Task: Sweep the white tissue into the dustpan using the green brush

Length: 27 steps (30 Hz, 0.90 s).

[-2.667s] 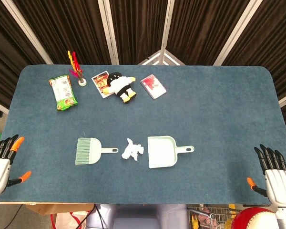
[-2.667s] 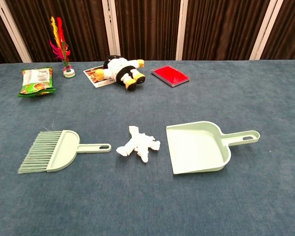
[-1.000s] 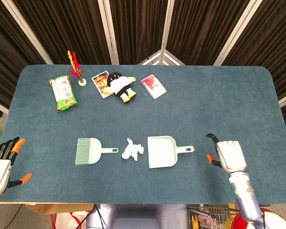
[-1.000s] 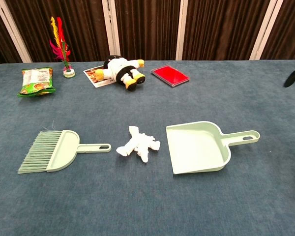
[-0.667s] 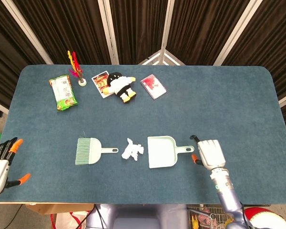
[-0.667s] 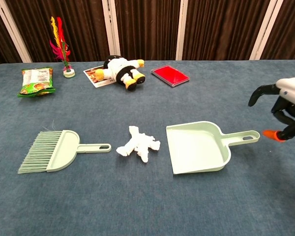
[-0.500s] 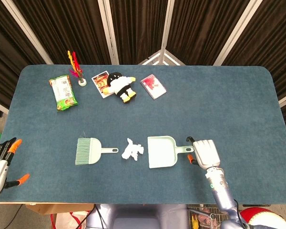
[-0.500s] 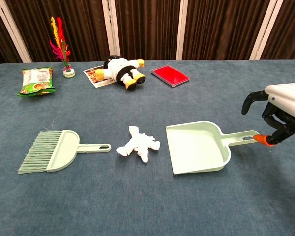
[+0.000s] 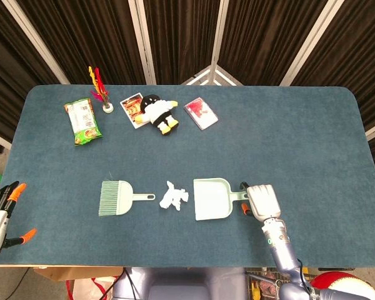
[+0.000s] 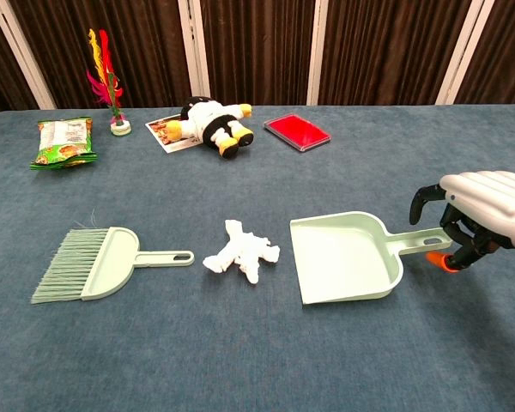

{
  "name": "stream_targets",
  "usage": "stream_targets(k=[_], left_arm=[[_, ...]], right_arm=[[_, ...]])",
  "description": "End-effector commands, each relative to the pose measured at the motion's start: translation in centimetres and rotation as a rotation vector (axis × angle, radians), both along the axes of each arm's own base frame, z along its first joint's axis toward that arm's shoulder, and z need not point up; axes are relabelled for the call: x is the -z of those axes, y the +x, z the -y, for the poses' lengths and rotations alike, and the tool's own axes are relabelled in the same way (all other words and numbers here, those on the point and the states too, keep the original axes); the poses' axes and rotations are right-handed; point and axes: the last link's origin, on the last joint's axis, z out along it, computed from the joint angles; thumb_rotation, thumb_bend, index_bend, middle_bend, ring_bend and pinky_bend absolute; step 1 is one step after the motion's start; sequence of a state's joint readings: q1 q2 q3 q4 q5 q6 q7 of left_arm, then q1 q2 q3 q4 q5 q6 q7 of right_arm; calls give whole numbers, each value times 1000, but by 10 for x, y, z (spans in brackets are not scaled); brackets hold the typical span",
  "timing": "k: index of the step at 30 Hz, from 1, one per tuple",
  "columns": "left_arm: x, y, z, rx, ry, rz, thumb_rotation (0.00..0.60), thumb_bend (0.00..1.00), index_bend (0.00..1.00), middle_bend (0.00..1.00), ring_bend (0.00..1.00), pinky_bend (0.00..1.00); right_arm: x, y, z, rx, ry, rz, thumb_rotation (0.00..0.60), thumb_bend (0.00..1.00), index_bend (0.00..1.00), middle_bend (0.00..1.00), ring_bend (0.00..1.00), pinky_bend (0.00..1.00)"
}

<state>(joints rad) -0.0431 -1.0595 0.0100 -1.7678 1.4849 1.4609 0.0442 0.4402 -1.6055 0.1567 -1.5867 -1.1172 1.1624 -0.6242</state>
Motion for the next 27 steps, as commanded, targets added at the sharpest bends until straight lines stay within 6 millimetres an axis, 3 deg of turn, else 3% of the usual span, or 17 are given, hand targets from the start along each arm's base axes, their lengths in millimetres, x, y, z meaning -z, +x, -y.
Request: stream_targets(k=[1, 11, 20, 27], left_arm=[[1, 0, 0, -2, -2, 0, 600, 0, 0, 0, 0, 0], [3, 1, -1, -4, -10, -6, 600, 0, 0, 0, 0, 0], [5, 2, -5, -11, -15, -9, 600, 0, 0, 0, 0, 0], [4, 14, -20, -18, -4, 25, 600, 1, 0, 0, 0, 0]], right_arm=[[3, 0, 0, 2, 3, 0, 600, 354, 394, 858, 873, 785], [11, -3, 2, 9, 19, -7, 600, 424, 448, 859, 873, 785], [16, -3, 4, -5, 21, -12, 600, 538, 685, 869, 876, 785], [9, 2, 6, -43, 5, -17, 600, 543, 698, 869, 875, 785]])
